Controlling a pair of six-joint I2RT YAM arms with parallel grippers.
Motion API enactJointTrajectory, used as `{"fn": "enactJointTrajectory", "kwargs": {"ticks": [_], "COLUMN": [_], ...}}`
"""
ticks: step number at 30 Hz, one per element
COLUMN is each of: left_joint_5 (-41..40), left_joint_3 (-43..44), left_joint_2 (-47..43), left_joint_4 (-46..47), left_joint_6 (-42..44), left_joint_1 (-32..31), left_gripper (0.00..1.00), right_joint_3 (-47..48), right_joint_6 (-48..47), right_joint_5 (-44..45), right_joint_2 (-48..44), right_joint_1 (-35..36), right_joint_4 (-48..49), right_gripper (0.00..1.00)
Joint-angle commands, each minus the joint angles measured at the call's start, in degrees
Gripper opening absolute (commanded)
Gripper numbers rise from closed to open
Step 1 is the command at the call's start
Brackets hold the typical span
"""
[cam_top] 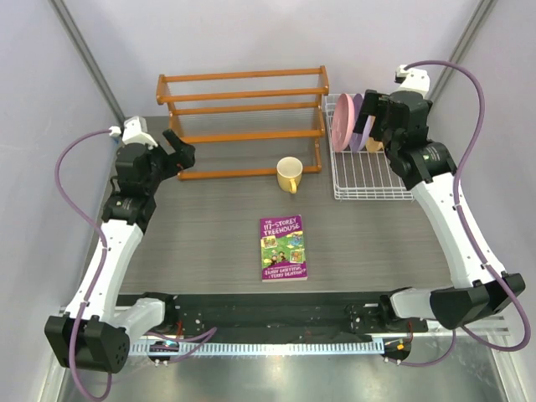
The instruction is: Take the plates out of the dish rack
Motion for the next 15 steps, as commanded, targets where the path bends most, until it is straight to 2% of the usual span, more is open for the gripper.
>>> {"fn": "enactJointTrajectory", "kwargs": {"ticks": [1,3,4,6,10,15], "left_joint_5": [-5.42,-4.71,-4.54,-3.66,-2.17,-2.77], "left_joint_3": [3.11,3.28,3.11,2.23,0.13,-1.99], "left_joint_2": [-0.88,-0.18,0.0,0.18,-0.35,0.09], "left_joint_4": [-2.38,-2.21,-2.12,-1.33,-0.1,0.7], "left_joint_6": [1.94,2.12,1.94,1.85,3.86,5.72], "left_joint_1": [0.35,0.44,0.35,0.44,0.35,0.44], "left_gripper": [0.99,1.0,0.99,0.99,0.99,1.0], "right_joint_3": [-0.95,-6.63,-8.5,-9.93,-4.14,5.0], "right_joint_6": [3.08,2.38,3.25,2.91,-0.86,-4.3], "right_joint_5": [2.02,-2.02,-1.77,-0.38,4.37,6.14], "right_joint_2": [-2.24,-4.61,-5.32,-3.93,3.36,12.85], "right_joint_1": [0.1,0.18,0.1,-0.34,-0.25,-0.17], "right_joint_4": [3.7,7.3,11.85,14.44,13.13,11.55], "right_gripper": [1.0,1.0,1.0,1.0,1.0,0.99]}}
